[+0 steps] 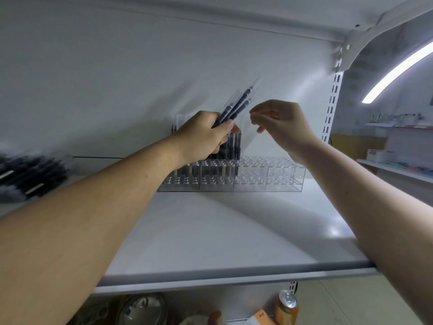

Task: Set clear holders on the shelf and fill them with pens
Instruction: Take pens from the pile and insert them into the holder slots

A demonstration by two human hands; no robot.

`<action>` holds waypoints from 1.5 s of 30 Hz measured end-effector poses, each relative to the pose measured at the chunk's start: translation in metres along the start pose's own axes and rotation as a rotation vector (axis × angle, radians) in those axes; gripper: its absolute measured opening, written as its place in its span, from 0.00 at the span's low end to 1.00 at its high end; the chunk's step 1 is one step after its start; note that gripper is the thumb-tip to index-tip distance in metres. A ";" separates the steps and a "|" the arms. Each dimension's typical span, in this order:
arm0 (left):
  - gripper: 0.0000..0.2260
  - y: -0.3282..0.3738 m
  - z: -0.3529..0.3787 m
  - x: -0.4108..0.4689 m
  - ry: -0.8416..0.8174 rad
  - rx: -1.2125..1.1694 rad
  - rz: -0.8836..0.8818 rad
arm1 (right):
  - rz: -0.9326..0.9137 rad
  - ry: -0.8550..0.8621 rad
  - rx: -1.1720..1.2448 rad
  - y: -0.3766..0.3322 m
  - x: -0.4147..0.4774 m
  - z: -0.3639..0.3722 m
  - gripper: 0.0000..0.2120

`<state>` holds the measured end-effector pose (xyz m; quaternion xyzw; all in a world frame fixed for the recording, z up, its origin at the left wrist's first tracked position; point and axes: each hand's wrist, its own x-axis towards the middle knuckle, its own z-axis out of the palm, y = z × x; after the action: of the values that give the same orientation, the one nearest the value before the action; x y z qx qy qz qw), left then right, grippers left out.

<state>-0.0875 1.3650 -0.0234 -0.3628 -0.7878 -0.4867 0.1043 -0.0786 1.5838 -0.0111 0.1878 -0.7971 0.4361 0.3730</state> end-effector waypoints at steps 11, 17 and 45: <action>0.12 -0.002 0.000 0.002 -0.050 -0.099 -0.050 | 0.120 -0.130 0.337 -0.004 -0.005 0.008 0.06; 0.10 -0.001 0.002 0.001 -0.018 -0.085 -0.051 | 0.161 -0.100 0.439 -0.005 -0.001 0.009 0.09; 0.12 -0.004 -0.001 0.004 0.037 -0.086 -0.010 | 0.086 -0.015 -0.194 0.019 0.008 0.013 0.08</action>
<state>-0.0934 1.3654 -0.0235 -0.3541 -0.7658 -0.5273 0.1008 -0.1015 1.5836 -0.0198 0.1198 -0.8458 0.3709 0.3643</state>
